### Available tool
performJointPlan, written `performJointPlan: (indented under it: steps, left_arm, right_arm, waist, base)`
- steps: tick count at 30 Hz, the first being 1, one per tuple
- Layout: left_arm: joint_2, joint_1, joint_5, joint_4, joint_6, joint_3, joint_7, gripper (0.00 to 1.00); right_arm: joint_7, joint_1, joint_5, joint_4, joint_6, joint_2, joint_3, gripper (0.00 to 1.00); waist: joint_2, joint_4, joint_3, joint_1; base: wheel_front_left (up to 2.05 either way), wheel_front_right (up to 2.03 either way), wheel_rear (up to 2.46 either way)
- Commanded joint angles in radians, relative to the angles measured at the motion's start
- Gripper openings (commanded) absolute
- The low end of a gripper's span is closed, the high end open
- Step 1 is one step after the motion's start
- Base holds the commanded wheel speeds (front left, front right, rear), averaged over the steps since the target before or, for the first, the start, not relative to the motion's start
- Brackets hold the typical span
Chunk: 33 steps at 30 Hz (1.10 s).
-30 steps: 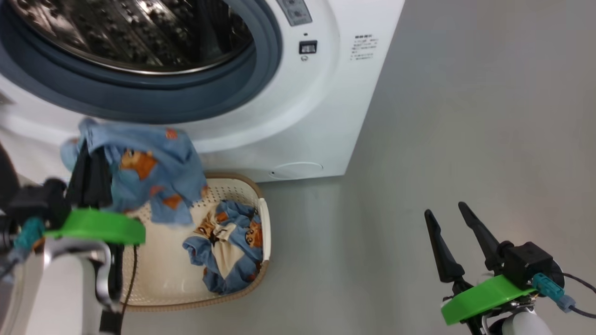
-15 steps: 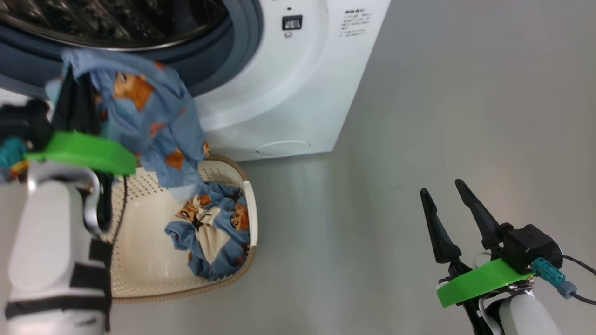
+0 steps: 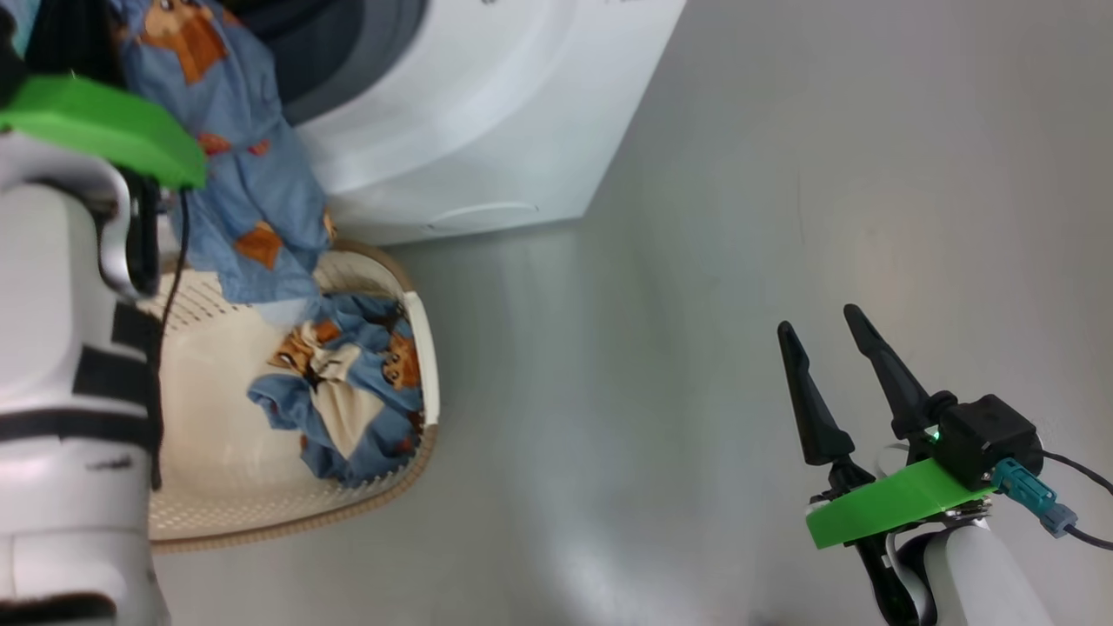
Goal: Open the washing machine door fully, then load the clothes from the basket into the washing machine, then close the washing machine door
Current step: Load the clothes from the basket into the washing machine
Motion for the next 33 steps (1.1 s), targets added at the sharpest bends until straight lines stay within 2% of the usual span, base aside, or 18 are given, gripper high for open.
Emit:
performJointPlan:
  steps: [1, 17, 23, 27, 33]
  left_arm:
    - [0.046, -0.027, 0.008, -0.013, -0.005, 0.011, 0.004, 0.0]
    - [0.086, -0.325, -0.009, 0.189, -0.022, -0.054, 0.038, 0.0]
    - [0.106, -0.396, 0.003, 0.221, -0.024, -0.087, 0.016, 0.0]
    - [0.127, -0.424, 0.021, 0.19, -0.001, -0.094, -0.004, 0.0]
    - [0.166, -0.415, 0.068, -0.029, 0.036, -0.104, -0.007, 0.0]
  right_arm:
    - [-0.012, -0.006, 0.008, -0.023, 0.002, 0.001, 0.023, 1.0]
    - [-0.012, -0.03, 0.034, -0.024, 0.002, 0.02, 0.041, 1.0]
    - [-0.012, -0.039, 0.053, -0.014, 0.002, 0.021, 0.065, 1.0]
    - [-0.012, -0.042, 0.065, -0.011, 0.002, 0.021, 0.079, 1.0]
    - [-0.012, -0.048, 0.066, -0.011, 0.002, 0.021, 0.083, 1.0]
  waist:
    - [0.0, -0.028, 0.046, 0.0]
    - [0.0, -0.055, 0.229, 0.0]
    - [0.0, -0.063, 0.256, 0.0]
    - [0.0, -0.073, 0.258, 0.0]
    - [0.0, -0.083, 0.268, 0.0]
  base:
    - [0.0, 0.0, 0.0]
    - [0.0, 0.0, 0.0]
    - [0.0, 0.0, 0.0]
    - [0.0, 0.0, 0.0]
    - [0.0, 0.0, 0.0]
